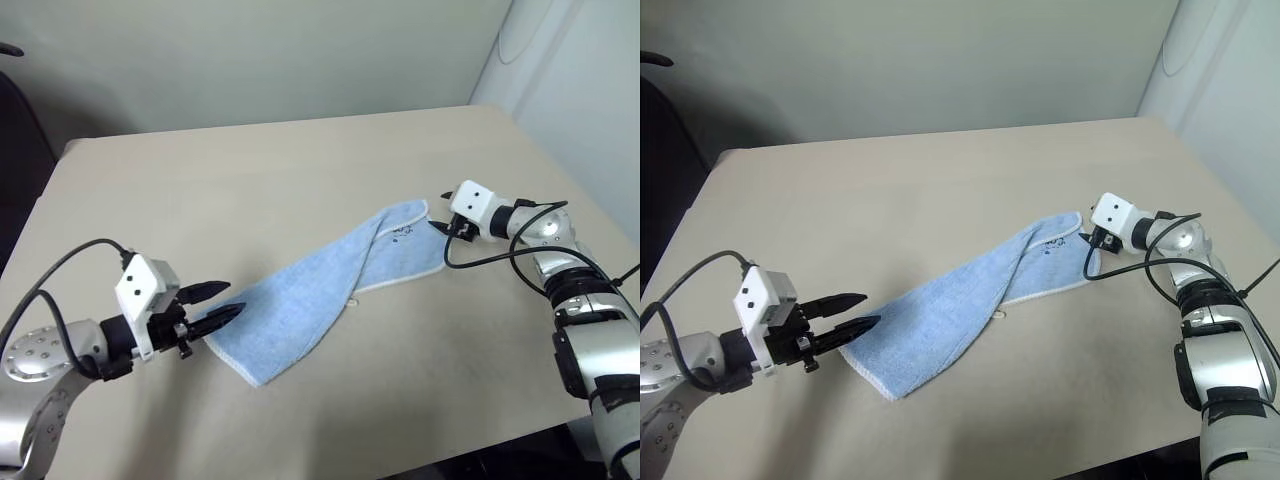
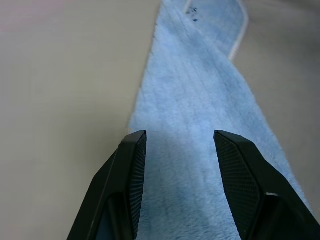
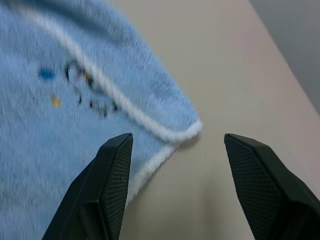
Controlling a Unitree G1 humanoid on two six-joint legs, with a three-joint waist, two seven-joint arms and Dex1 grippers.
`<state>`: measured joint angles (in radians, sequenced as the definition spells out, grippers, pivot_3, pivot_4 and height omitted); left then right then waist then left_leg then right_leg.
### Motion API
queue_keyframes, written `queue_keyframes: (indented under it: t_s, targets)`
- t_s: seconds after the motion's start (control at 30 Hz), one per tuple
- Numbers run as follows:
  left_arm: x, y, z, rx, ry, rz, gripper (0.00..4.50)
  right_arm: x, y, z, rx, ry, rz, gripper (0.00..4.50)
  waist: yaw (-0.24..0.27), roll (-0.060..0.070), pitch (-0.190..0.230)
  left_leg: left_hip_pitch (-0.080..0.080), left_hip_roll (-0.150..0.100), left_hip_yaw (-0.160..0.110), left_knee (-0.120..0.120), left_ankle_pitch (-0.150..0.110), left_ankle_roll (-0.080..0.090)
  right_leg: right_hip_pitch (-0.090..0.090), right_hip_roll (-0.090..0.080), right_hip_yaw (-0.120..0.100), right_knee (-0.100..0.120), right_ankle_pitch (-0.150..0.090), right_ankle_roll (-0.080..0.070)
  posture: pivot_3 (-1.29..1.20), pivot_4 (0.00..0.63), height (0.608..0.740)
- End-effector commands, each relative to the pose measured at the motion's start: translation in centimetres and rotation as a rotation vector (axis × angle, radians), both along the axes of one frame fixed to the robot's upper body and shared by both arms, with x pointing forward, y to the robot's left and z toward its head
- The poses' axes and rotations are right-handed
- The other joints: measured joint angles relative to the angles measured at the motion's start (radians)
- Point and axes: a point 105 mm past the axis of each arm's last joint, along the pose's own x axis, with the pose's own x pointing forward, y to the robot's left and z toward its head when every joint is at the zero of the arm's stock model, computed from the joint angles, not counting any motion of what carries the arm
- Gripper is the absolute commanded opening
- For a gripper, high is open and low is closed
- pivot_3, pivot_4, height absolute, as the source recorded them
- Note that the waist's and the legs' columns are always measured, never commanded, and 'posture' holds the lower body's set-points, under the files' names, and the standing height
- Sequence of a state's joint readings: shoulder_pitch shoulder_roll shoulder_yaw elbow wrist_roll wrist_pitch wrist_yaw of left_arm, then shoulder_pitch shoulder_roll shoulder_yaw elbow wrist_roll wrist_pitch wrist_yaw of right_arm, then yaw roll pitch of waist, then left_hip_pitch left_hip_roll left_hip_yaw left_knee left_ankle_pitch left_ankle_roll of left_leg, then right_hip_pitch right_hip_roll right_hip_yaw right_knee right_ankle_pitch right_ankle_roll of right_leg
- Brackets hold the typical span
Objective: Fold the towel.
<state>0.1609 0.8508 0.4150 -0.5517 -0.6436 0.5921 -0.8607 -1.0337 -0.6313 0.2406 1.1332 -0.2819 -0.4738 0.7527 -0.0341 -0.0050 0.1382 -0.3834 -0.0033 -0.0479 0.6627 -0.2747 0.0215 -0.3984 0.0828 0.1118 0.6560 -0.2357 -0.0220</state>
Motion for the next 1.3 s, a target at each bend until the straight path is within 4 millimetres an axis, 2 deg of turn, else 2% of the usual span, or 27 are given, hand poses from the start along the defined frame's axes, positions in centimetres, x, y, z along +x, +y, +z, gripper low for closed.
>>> queue_keyframes:
  t_s: [0.03,0.2,0.33,0.5,0.7,1.03,1.13,1.3]
  targets:
    - [-0.7,-1.2,0.5,-0.002,-0.020,-0.042,2.33,0.8,0.9,1.3,-0.105,-0.085,0.030,3.08,-0.004,0.000,0.000,0.000,0.000,0.000,0.000,0.000,0.000,0.000,0.000,0.000,0.000,0.000,0.000,0.00,0.150,0.740]
    - [-0.7,-1.7,-0.1,-0.022,-0.013,-0.025,2.33,1.7,1.5,1.5,-0.218,-0.165,0.012,3.08,-0.009,0.001,0.000,0.000,0.000,0.000,-0.002,-0.001,0.001,-0.001,0.000,0.000,0.000,0.000,-0.001,0.00,0.150,0.740]
    - [-0.4,-2.3,0.2,-0.035,-0.018,-0.043,2.33,2.0,2.2,1.8,-0.277,-0.207,0.025,3.08,-0.008,0.001,0.000,0.000,0.000,0.000,-0.001,-0.002,0.003,-0.001,0.000,0.000,0.000,0.000,-0.001,0.00,0.150,0.740]
    - [-0.8,-1.5,-0.5,-0.025,-0.003,-0.011,2.33,2.3,3.6,1.2,-0.358,-0.252,0.061,3.08,-0.009,0.001,0.000,0.000,0.000,0.000,-0.001,-0.002,0.003,-0.001,0.000,0.000,0.000,0.000,-0.001,0.00,0.150,0.740]
    - [-1.6,-1.1,-0.4,-0.022,-0.015,0.029,2.33,2.5,4.8,0.6,-0.465,-0.287,0.116,3.08,-0.010,0.001,0.000,0.000,0.000,0.000,-0.002,-0.002,0.003,-0.002,0.000,0.000,0.000,0.000,-0.001,0.00,0.150,0.740]
    - [-2.5,-0.7,-0.3,-0.032,-0.038,0.106,2.33,2.7,6.2,0.4,-0.503,-0.340,0.134,3.08,-0.006,0.001,0.000,0.000,0.000,0.000,-0.001,-0.004,0.006,-0.002,0.000,0.000,0.000,0.000,-0.001,0.00,0.150,0.740]
    - [-2.5,-0.4,-0.3,-0.023,-0.036,0.112,2.37,2.7,6.3,0.1,-0.504,-0.333,0.142,2.51,-0.005,0.001,0.000,0.000,0.000,0.000,-0.001,-0.004,0.006,-0.002,0.000,0.000,0.000,0.000,-0.001,0.00,0.150,0.740]
    - [-2.5,-0.2,-0.2,-0.016,-0.035,0.115,2.37,2.6,6.0,0.2,-0.493,-0.329,0.143,0.82,-0.006,0.001,0.000,0.000,0.001,0.000,-0.001,-0.004,0.006,-0.002,0.000,0.000,0.000,0.000,-0.001,0.00,0.150,0.740]
